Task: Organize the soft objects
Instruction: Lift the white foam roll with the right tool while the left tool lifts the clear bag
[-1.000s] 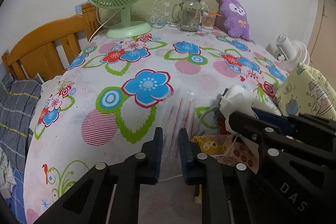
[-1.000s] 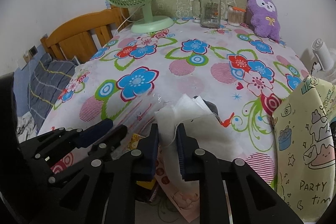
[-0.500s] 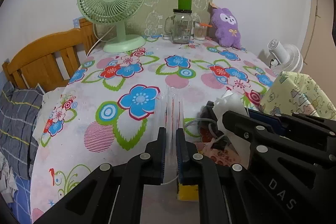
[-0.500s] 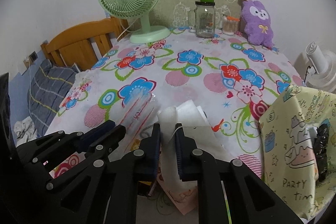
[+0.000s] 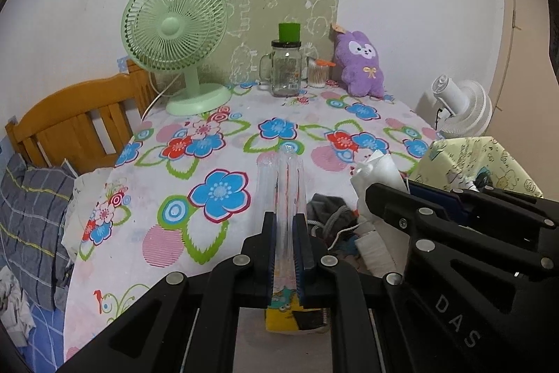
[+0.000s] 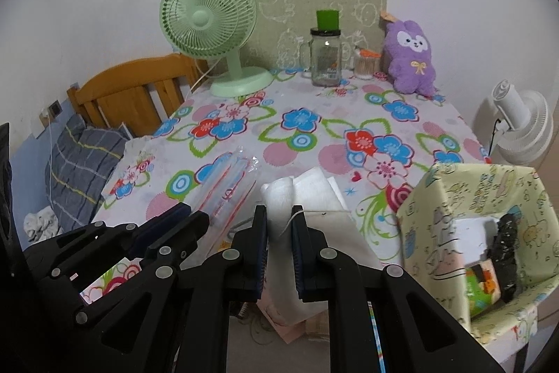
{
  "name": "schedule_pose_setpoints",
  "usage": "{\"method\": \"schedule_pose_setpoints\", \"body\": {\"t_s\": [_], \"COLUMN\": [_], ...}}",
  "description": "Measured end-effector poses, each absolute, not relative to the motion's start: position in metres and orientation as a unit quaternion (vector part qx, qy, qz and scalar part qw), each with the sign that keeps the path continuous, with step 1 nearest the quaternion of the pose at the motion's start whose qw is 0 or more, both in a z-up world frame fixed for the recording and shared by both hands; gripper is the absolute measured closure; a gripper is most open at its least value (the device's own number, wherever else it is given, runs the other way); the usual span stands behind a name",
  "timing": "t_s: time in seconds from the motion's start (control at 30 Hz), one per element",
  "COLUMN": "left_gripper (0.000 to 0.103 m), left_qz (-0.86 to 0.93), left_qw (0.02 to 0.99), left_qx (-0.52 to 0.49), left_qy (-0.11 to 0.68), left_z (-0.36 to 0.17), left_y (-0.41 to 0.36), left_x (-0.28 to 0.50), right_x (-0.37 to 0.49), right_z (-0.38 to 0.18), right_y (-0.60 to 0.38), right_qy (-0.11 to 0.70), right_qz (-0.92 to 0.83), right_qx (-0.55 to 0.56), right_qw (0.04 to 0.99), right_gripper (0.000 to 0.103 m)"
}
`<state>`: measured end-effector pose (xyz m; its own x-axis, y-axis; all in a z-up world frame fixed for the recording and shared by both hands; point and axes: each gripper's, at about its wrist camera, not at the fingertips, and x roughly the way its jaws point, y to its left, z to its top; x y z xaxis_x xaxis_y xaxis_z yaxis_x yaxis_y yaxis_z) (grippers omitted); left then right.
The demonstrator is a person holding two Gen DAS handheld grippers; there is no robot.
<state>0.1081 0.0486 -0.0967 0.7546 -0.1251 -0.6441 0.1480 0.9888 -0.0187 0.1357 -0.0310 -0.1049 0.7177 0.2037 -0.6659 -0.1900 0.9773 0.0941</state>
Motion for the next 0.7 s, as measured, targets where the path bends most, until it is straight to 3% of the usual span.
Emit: {"method": "schedule_pose_setpoints", "body": {"t_s": [0.7], "left_gripper": [0.097], "left_qz": [-0.071], "left_qw": [0.945], "left_qx": [0.030], "left_qy": [0.318], "left_z": [-0.060], "left_y": [0.010], "left_x": [0.092], "right_x": [0.113], "right_z": [-0.067], "right_y": [-0.064], "right_qy": [0.330], "right_qz": [0.107], "right_qx": [0.006], "right_qw": [0.938], "right_gripper": [0.087]}}
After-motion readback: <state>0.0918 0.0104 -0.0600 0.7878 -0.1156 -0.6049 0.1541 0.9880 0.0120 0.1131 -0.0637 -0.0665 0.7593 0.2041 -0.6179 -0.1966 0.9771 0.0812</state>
